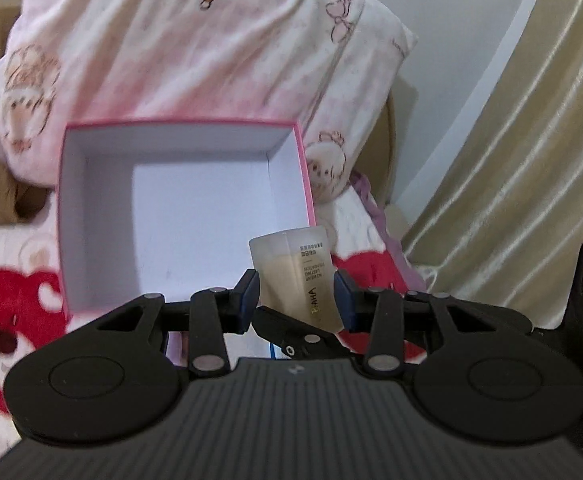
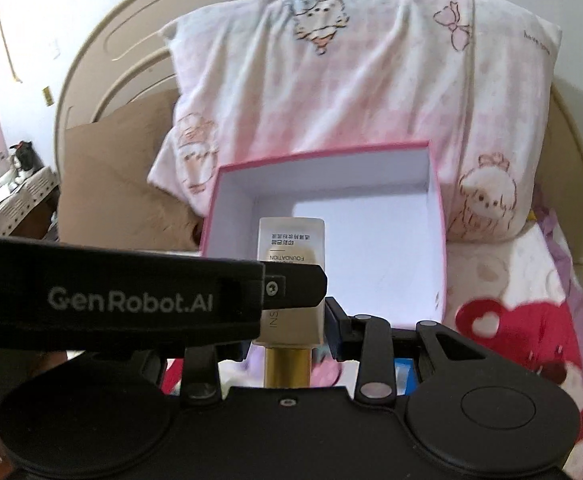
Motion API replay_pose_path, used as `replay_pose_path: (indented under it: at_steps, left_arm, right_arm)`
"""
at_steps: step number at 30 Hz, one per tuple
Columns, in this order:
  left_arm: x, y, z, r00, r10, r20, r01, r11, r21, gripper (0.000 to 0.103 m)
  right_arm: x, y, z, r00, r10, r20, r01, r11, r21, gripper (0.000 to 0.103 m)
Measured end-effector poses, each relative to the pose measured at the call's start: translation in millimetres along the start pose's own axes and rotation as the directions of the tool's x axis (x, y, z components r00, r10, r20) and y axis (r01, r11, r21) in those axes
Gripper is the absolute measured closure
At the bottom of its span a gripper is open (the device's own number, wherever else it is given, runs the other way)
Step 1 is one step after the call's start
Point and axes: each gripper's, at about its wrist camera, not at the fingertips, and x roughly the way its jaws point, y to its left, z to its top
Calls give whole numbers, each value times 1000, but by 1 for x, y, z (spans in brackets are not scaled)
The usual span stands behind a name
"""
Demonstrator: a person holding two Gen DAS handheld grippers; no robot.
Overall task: Organize objects
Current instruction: 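Carry the bottle with the left gripper into the pink box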
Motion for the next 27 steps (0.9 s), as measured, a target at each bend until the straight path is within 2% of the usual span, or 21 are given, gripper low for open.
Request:
replay_pose_path:
  at_steps: [8,12,20,22,27]
  left_arm:
    - [72,25,44,1000,25,2,-25,999,-29,64]
    - [100,41,53,999,36,4,-36,999,-34,64]
    - [158,61,48,998,62,-17,-63,997,-36,63]
    - [169,68,46,998,48,-31,-50,997,-61,63]
    - [194,79,41,996,18,-85,-27,994,-104,63]
  right_arm:
    - [61,-36,37,1000,-3,-6,3,999,36,63]
    - [93,-46,46,1000,-8,-10,8,1000,14,63]
    - [143,-65,24,999,-28,35,27,999,36,63]
    - [154,-65,21,998,-53,26,53,999,2,63]
    - [170,-73,15,997,-70,-30,70,998,2,63]
